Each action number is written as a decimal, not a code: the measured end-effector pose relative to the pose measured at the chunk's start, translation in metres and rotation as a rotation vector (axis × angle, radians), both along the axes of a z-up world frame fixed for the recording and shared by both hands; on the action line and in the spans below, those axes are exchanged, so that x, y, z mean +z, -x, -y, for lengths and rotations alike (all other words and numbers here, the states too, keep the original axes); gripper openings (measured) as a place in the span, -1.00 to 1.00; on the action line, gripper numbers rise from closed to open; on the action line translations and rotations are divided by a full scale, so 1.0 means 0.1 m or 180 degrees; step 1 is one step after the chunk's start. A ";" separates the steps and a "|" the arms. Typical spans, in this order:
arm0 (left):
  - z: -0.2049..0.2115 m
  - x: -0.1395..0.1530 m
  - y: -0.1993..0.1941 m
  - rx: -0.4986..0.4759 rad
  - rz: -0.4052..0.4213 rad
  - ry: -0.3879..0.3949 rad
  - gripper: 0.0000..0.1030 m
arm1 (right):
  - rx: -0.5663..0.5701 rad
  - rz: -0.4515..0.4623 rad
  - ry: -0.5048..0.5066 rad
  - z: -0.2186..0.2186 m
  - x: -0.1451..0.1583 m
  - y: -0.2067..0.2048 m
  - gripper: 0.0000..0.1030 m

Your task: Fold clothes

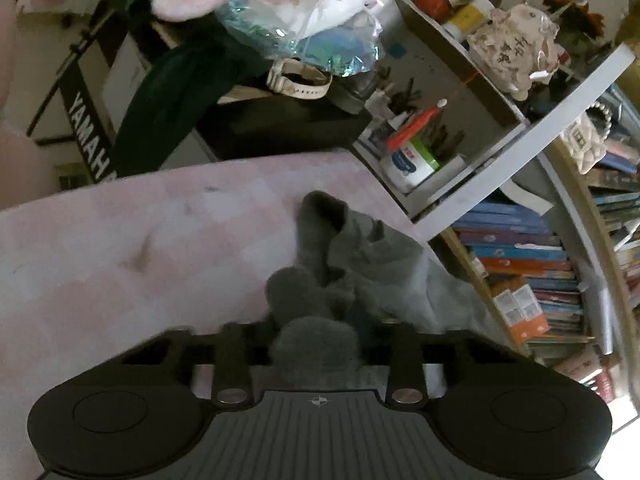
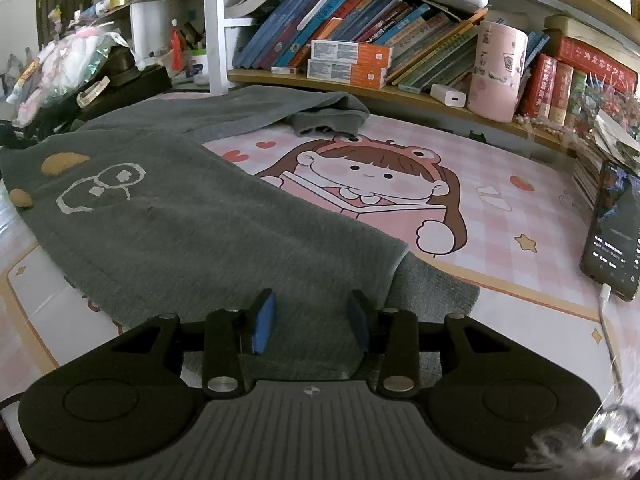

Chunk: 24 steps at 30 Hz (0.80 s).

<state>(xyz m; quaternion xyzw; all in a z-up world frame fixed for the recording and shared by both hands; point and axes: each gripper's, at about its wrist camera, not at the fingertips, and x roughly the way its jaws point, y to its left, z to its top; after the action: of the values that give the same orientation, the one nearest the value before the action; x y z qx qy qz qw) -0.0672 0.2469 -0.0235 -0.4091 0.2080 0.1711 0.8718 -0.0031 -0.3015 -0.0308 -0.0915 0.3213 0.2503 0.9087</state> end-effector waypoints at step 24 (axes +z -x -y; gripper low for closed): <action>0.40 0.64 -0.04 0.0248 -0.0134 -0.1862 0.33 | 0.0246 -0.0016 -0.0051 -0.29 -0.02 -0.12 -0.17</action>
<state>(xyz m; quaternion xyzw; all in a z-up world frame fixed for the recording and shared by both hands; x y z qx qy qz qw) -0.0635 0.2065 0.0408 -0.1445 0.1521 0.2656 0.9410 0.0087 -0.2726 -0.0331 -0.0959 0.3179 0.2881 0.8982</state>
